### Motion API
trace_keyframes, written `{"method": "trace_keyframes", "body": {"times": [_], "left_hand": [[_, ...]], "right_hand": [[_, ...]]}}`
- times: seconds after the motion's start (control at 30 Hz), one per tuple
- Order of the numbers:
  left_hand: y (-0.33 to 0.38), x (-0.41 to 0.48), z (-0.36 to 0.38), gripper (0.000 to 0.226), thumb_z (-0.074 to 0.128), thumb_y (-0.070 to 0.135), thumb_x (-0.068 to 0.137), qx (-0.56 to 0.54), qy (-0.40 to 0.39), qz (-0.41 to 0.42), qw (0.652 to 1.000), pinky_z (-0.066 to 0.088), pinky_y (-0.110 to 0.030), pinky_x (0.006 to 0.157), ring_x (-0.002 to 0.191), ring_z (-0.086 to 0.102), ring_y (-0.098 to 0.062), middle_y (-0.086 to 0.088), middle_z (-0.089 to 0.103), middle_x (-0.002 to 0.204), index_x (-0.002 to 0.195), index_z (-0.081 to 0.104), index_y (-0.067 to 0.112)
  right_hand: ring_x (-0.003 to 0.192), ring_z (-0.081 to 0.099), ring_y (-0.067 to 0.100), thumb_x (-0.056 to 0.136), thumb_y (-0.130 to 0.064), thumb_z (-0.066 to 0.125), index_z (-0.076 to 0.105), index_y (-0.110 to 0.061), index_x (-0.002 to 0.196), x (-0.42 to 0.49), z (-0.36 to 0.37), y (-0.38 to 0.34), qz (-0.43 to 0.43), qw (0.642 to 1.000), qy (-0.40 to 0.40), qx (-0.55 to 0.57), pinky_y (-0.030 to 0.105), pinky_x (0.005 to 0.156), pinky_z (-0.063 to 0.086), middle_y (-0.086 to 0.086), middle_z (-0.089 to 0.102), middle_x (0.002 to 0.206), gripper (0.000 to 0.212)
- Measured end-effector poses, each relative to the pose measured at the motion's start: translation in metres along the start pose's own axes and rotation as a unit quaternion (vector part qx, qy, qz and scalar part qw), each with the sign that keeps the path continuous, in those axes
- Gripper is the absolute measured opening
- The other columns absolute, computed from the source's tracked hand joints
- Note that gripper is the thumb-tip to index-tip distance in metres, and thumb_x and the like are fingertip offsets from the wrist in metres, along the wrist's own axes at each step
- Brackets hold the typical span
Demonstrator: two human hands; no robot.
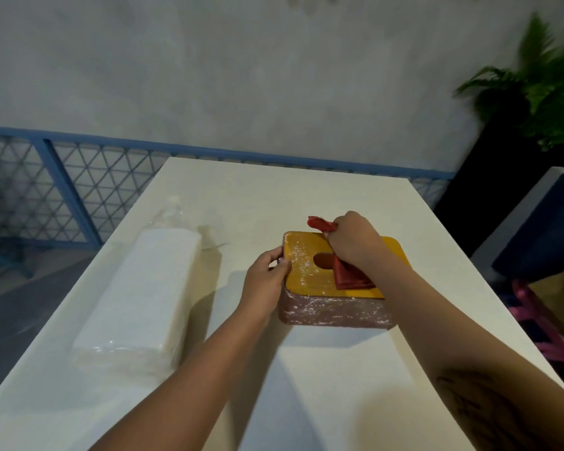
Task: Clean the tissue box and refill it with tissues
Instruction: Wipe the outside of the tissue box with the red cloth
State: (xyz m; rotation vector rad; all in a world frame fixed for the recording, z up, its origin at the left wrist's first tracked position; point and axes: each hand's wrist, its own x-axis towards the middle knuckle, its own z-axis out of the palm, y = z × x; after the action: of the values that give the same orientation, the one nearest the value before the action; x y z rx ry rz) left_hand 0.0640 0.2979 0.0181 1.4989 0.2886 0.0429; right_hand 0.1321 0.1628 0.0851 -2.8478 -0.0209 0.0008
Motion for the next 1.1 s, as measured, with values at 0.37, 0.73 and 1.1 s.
{"method": "trace_keyframes", "body": {"times": [0.37, 0.73, 1.1], "left_hand": [[0.001, 0.005, -0.002, 0.029, 0.052, 0.003, 0.091, -0.001, -0.002, -0.007, 1.000, 0.049, -0.019, 0.073, 0.084, 0.062, -0.008, 0.000, 0.064, 0.105, 0.117, 0.060, 0.014], [-0.003, 0.003, 0.000, 0.023, 0.050, 0.001, 0.091, -0.015, -0.004, 0.018, 1.000, 0.048, -0.009, 0.059, 0.064, 0.063, 0.003, 0.007, 0.065, 0.087, 0.101, 0.062, 0.017], [0.002, -0.001, 0.003, 0.024, 0.047, 0.003, 0.094, 0.005, -0.001, 0.025, 1.000, 0.046, -0.008, 0.059, 0.067, 0.062, 0.006, 0.006, 0.064, 0.094, 0.113, 0.060, 0.013]], "right_hand": [[0.081, 0.048, 0.019, 0.094, -0.024, 0.047, 0.062, -0.007, 0.091, 0.005, 0.010, -0.032, -0.136, 0.990, -0.046, -0.001, 0.029, 0.070, 0.036, 0.004, 0.043, 0.090, 0.023], [0.093, 0.051, 0.024, 0.094, -0.025, 0.049, 0.063, -0.004, 0.105, -0.003, -0.005, -0.034, -0.178, 0.974, -0.140, -0.004, 0.030, 0.078, 0.037, 0.011, 0.055, 0.107, 0.027], [0.053, 0.062, 0.016, 0.090, -0.016, 0.058, 0.064, -0.007, 0.089, -0.032, -0.034, -0.011, 0.010, 0.917, -0.217, 0.335, 0.024, 0.055, 0.052, 0.008, 0.066, 0.073, 0.011]]}}
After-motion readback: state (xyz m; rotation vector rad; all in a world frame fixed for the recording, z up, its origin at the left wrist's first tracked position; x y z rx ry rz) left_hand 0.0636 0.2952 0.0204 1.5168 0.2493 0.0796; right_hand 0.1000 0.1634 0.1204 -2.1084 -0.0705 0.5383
